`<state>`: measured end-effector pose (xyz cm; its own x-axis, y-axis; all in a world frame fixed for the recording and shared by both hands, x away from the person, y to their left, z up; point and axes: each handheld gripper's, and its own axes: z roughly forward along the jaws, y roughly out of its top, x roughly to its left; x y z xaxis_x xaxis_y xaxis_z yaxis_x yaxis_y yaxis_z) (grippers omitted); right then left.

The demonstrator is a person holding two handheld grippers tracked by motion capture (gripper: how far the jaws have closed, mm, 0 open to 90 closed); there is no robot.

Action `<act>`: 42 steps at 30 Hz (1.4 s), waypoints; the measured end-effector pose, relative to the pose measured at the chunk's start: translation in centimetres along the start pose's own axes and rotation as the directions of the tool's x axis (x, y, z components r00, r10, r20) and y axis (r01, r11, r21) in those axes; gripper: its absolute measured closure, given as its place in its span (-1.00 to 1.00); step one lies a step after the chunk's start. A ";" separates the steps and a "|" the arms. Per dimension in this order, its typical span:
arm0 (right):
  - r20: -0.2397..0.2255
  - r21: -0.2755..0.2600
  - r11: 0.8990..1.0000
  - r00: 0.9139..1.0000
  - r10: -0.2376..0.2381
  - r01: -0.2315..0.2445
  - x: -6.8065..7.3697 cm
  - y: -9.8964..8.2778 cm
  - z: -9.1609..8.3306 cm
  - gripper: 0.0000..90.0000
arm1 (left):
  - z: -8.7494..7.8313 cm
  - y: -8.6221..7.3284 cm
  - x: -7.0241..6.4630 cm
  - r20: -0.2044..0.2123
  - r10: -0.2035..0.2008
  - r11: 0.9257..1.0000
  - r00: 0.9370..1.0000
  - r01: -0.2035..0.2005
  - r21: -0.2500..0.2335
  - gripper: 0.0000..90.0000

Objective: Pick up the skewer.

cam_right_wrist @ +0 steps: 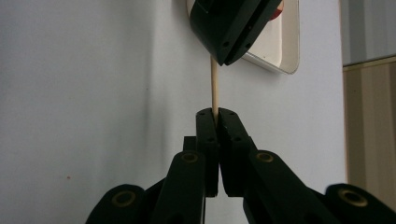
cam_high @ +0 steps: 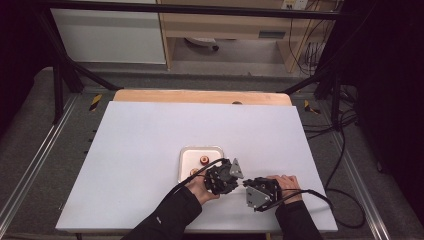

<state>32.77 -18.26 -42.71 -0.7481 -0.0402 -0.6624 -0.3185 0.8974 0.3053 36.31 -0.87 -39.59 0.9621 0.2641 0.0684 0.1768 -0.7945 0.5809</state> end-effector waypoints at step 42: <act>0.039 0.096 0.995 0.999 -0.024 0.020 -0.6 0.4 0.1 0.82 | -0.4 -1.4 0.7 -0.025 0.014 0.978 1.000 -0.008 0.207 0.97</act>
<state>33.10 -17.80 -42.27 -0.7170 -0.0448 -0.6956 -0.2762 0.9345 0.2245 36.61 0.68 -40.02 0.9588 0.2670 0.0969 0.2083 -0.8928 0.3995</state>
